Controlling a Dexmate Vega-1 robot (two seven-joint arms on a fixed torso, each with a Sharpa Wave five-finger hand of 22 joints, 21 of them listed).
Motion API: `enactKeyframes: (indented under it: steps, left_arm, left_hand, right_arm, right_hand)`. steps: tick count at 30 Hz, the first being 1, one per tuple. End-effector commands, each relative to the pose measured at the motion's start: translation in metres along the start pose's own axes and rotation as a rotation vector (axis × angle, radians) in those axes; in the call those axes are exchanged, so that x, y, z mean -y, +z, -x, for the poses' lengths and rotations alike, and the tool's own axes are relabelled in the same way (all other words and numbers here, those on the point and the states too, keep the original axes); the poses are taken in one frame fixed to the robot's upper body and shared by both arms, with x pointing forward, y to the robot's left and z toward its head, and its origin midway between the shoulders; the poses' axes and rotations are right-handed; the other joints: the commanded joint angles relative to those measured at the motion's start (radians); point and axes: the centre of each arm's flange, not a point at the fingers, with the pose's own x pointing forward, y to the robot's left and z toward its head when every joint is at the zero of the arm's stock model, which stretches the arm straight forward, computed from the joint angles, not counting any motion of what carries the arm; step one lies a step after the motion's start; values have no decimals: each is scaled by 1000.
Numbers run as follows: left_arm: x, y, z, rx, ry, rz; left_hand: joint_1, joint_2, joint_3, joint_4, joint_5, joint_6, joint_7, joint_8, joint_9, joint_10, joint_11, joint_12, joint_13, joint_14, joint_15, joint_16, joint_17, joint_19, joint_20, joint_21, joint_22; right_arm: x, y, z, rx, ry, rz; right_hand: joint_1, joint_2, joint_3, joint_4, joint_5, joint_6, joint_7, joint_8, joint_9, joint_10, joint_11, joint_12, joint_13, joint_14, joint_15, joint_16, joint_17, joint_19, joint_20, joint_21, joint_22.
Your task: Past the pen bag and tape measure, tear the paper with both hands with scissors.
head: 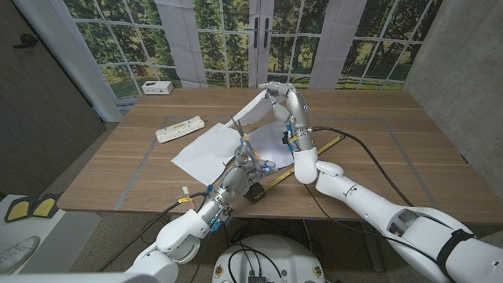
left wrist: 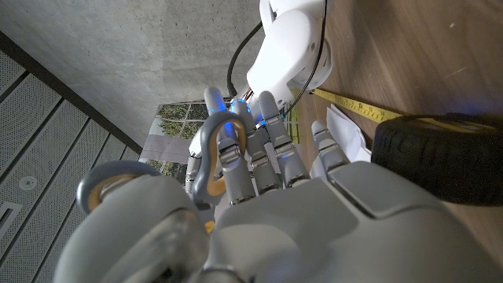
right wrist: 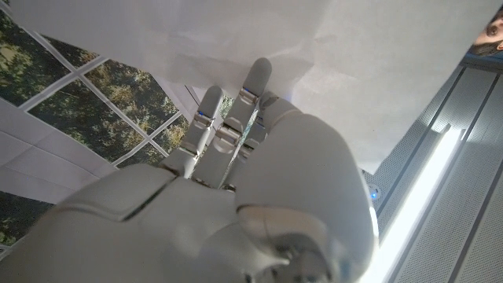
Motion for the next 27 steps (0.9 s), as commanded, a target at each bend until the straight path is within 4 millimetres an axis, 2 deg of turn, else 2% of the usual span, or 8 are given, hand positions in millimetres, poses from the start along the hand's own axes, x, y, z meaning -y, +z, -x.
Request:
enactKeyframes:
  steps: [1,10,15,27]
  left_arm:
    - [3,-6,-5,-29,-33,15]
    - [5,-7,-6,-21,-47,37]
    - [6,-8,-6,-14,-47,50]
    - [11,-10,-3,-7,-45,52]
  left_hand:
    - [-5,-2,0,3,-1,-45,57,5,4,7,-9,22,2,2,-41,7,1,-9,1,1,1]
    - [-5,-1,1,3,-1,-44,58,5,4,8,-8,23,0,2,-41,7,0,-7,0,2,1]
    - [-5,1,1,3,-1,-42,57,6,5,8,-6,24,0,3,-41,8,0,-6,0,2,1]
    - [-4,4,2,3,-1,-42,57,6,6,9,-9,27,1,2,-44,8,-1,-5,0,3,1]
  right_arm:
    - [2,8,1,-26,-8,-142]
    - [9,16,8,-68,-18,-268]
    - [13,16,12,-165,-22,-426]
    - [13,15,18,-277,18,-575]
  right_hand:
    - [0,-6,-11,-2,13,4,-6,9,33,7,-4,-9,12,12,-29,-10,12,-33,-152,48,-2]
    - [1,-4,-13,-2,15,11,-4,6,45,15,6,-12,26,20,-28,-13,19,-62,-153,86,-3]
    - [0,-4,-13,-1,15,10,-3,6,51,17,8,-13,30,24,-28,-13,21,-70,-152,95,-4]
    - [7,0,-8,-4,16,11,15,13,82,33,37,-1,47,44,-27,-7,30,-79,-155,120,-3]
